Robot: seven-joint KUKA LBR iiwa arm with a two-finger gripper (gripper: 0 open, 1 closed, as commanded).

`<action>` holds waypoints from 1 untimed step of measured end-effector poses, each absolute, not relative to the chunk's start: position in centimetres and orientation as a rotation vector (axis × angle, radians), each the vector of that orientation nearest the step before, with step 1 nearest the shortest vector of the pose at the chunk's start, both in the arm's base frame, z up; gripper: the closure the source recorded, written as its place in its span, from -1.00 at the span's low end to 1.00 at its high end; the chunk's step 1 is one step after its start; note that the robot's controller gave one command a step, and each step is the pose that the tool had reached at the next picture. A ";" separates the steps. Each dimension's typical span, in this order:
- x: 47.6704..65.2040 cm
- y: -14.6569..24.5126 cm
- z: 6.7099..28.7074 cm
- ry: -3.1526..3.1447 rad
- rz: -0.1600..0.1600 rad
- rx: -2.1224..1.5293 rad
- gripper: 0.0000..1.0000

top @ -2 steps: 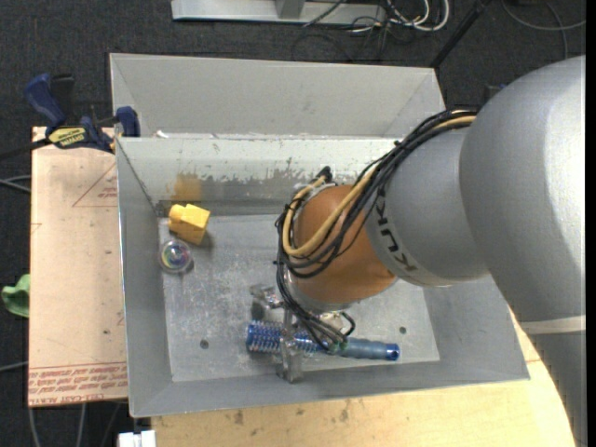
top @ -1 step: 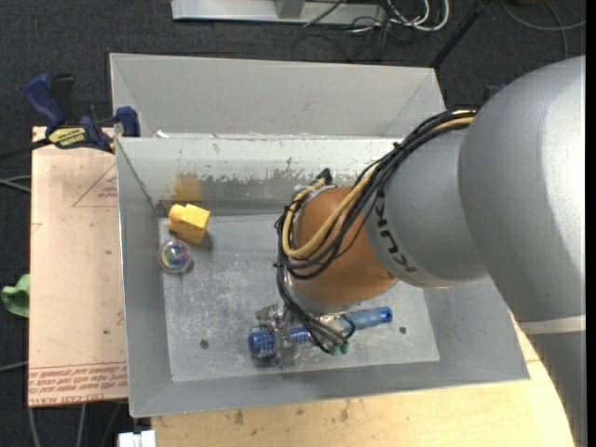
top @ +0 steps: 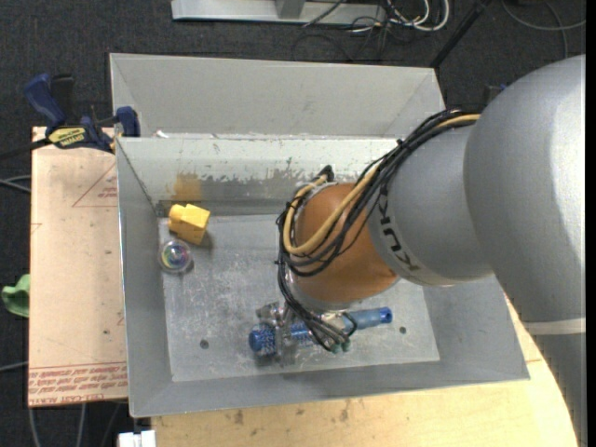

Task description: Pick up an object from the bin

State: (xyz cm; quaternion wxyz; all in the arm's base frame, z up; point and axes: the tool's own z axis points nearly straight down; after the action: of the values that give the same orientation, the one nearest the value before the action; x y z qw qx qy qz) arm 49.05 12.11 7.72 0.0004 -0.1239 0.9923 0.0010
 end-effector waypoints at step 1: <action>49.1 12.1 8.0 3.118 0.003 -0.386 1.00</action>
Offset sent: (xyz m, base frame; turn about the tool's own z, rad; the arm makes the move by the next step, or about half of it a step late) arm 0.0001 -0.0001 0.0035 0.0000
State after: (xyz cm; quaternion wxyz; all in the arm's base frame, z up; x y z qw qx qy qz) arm 49.06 12.13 7.98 0.0001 -0.1229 0.9924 0.0010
